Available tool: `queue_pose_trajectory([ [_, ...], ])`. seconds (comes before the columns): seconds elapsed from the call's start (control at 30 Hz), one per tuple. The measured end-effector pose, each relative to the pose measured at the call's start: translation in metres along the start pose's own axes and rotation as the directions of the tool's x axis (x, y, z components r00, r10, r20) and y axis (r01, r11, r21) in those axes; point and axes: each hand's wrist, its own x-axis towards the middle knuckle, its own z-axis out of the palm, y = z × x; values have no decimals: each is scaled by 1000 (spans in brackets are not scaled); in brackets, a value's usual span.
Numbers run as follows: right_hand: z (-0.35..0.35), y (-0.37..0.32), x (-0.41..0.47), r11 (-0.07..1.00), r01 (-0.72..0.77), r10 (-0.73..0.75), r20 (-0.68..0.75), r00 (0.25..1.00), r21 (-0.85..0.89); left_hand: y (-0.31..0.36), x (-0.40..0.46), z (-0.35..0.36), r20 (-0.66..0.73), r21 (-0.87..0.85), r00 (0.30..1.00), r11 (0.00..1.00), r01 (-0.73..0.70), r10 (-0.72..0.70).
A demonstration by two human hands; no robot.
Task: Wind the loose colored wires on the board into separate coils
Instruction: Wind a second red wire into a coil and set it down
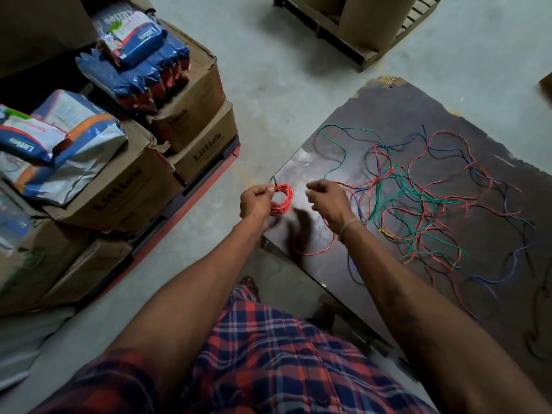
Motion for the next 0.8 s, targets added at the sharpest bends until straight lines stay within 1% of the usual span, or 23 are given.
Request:
queue_pose_trajectory([
  [0.03, 4, 9, -4, 1000, -21, 21, -17, 1000, 2, -6, 3, 1, -10, 41, 1000, 999, 5, -5],
  [0.1, 7, 22, -11, 999, -23, 21, -83, 996, -31, -18, 11, 2, -12, 178, 999, 983, -43, 46],
  [0.17, 5, 30, -15, 997, -21, 11, -142, 990, -69, -25, 16, 1, 43, 327, 994, 939, -109, 100],
  [0.23, -1, 34, -19, 996, -25, 7, -195, 981, -89, -28, 17, -2, 91, 425, 986, 890, -164, 138],
  [0.33, -13, 38, -26, 994, -16, -20, -332, 943, -105, -24, 15, -12, 177, 459, 969, 856, -239, 175],
  [0.4, -23, 41, -29, 994, -39, -5, -398, 917, -100, -24, 14, -17, 223, 491, 956, 826, -279, 191],
  [0.47, -29, 47, -30, 991, -81, 32, -391, 920, -110, -25, 10, -22, 248, 533, 933, 768, -357, 261],
  [0.53, -32, 57, -29, 984, -112, 58, -347, 936, -136, -25, -3, -26, 287, 551, 875, 680, -484, 390],
  [0.57, -32, 63, -28, 980, -96, 34, -321, 946, -177, -25, -10, -27, 326, 549, 826, 619, -562, 460],
  [0.6, -32, 63, -31, 970, -80, 9, -296, 955, -231, -24, -19, -28, 384, 534, 758, 543, -648, 527],
  [0.63, -31, 63, -32, 961, -65, -10, -267, 964, -269, -24, -27, -26, 464, 489, 657, 446, -749, 594],
  [0.67, -32, 62, -34, 953, -66, -6, -237, 972, -296, -26, -35, -23, 561, 414, 518, 323, -851, 646],
  [0.7, -32, 65, -33, 950, -63, -1, -204, 979, -307, -29, -44, -20, 664, 321, 360, 185, -929, 655],
  [0.73, -33, 68, -31, 953, -72, 22, -171, 985, -293, -35, -53, -17, 753, 240, 230, 69, -968, 616],
  [0.77, -34, 70, -29, 962, -88, 48, -156, 987, -260, -42, -60, -14, 824, 188, 151, -12, -982, 546],
  [0.8, -36, 76, -24, 971, -109, 75, -161, 984, -213, -51, -66, -11, 876, 186, 140, -56, -981, 462],
])
